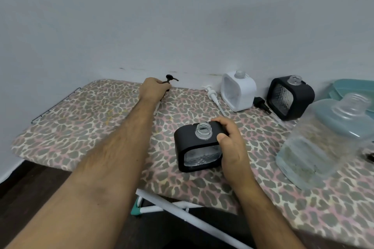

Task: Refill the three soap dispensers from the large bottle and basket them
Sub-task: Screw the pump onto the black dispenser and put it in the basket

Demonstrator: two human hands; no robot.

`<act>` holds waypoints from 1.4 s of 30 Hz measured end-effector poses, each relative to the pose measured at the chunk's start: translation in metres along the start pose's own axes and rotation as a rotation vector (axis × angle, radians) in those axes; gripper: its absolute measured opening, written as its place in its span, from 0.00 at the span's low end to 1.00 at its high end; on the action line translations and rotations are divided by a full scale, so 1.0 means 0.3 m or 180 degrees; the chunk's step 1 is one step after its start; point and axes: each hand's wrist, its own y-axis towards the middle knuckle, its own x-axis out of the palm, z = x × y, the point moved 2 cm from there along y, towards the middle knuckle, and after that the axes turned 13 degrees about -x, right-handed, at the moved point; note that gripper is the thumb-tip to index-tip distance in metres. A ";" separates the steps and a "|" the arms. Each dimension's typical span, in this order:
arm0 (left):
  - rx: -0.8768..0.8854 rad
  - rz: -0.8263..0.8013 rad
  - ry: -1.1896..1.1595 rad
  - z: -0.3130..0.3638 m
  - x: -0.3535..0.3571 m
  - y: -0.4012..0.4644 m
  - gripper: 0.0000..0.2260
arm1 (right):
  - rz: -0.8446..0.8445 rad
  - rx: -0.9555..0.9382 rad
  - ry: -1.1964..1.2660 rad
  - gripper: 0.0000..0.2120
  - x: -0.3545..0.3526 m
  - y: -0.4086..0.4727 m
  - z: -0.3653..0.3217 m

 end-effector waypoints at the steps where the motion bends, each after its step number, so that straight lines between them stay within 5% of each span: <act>1: 0.0067 -0.0139 -0.0248 0.012 -0.010 -0.027 0.06 | 0.0004 0.0026 -0.0018 0.14 -0.001 0.000 0.002; 6: 0.0368 -0.0711 -0.1132 0.091 -0.094 -0.256 0.05 | -0.0052 0.0132 -0.0194 0.14 -0.007 0.000 -0.006; 16: 0.0942 -0.0986 -0.2069 0.170 -0.290 -0.667 0.06 | -0.0300 0.0691 -0.0359 0.18 -0.025 -0.007 -0.054; 42: 0.1073 -0.1398 -0.1692 -0.025 -0.093 -0.764 0.14 | -0.0462 0.0793 -0.0747 0.20 -0.027 0.004 -0.068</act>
